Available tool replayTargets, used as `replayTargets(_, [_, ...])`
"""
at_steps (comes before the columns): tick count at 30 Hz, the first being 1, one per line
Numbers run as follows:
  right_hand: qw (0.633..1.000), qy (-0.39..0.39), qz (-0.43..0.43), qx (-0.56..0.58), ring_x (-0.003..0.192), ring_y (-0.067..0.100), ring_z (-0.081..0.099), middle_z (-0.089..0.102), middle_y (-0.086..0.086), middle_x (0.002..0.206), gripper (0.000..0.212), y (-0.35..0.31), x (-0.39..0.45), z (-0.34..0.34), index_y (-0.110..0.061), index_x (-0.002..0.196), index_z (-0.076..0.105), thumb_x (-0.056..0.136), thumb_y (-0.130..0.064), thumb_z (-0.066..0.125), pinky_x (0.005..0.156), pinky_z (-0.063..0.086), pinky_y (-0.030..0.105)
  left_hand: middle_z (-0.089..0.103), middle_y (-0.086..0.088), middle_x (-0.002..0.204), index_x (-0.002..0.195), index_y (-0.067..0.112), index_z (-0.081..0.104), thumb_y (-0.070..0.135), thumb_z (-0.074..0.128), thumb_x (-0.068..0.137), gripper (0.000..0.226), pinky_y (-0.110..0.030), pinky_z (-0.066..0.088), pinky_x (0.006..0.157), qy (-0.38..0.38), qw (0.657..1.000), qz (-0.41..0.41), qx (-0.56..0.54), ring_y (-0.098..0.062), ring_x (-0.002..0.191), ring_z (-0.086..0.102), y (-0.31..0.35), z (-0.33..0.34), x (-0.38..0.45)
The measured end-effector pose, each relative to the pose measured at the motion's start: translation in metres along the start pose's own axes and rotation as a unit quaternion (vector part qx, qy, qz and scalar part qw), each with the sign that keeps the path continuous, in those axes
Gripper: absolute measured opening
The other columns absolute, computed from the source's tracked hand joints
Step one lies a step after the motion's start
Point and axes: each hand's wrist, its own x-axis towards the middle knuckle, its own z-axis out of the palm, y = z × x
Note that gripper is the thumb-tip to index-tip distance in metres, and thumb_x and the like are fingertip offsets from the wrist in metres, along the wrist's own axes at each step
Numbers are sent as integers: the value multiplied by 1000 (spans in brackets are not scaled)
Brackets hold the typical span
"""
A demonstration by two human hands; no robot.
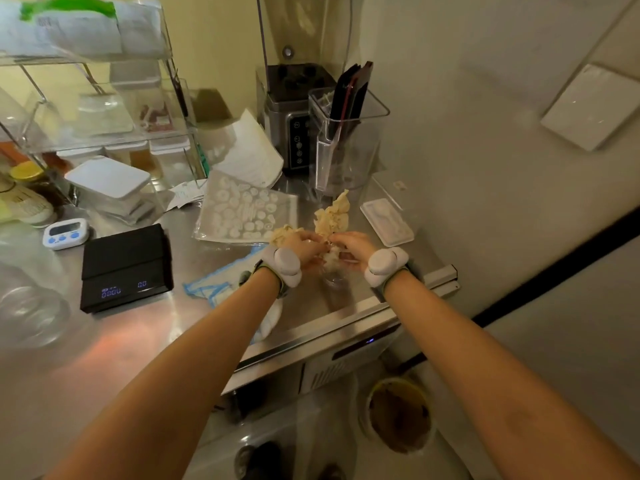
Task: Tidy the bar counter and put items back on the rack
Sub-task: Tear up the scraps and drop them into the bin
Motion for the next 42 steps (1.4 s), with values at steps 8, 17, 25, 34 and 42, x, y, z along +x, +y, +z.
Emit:
replayTargets(8, [999,42,-25,24,67,15,54,56,6,76,11,1,-9,-51,-11,82,60,90,-17,56,70,53,35,61,-3,77,123,4,56,14,63,88,37,-18,50,56,-19,999,45,4,-11,61,57,19,51,-9])
replayTargets(17, [992,85,-26,87,80,17,60,61,2,83,12,37,-28,-138,-19,90,61,87,-30,60,68,53,28,63,-13,97,124,6,56,19,62,88,38,-23,50,62,-81,994,68,23,-13,63,59,27,145,-16])
replayTargets(25, [980,154,7,128,64,15,61,62,1,70,12,86,-45,-189,-16,77,61,85,-25,64,63,51,29,57,-9,72,122,0,54,8,56,92,32,-11,45,34,-163,985,27,46,-2,35,59,10,211,-32])
replayTargets(34, [972,185,78,124,68,14,58,61,3,75,17,151,-59,-214,-19,71,59,87,-26,62,70,51,28,58,-6,78,126,-1,55,10,54,94,35,-18,49,54,-230,969,-29,87,-12,63,53,-40,255,-38])
replayTargets(42, [953,202,169,153,83,26,61,66,14,90,22,233,-47,-214,-14,68,60,87,-24,62,85,54,39,67,-23,108,130,-2,53,13,52,95,38,-22,51,58,-264,946,-117,148,-16,61,59,-108,279,-33])
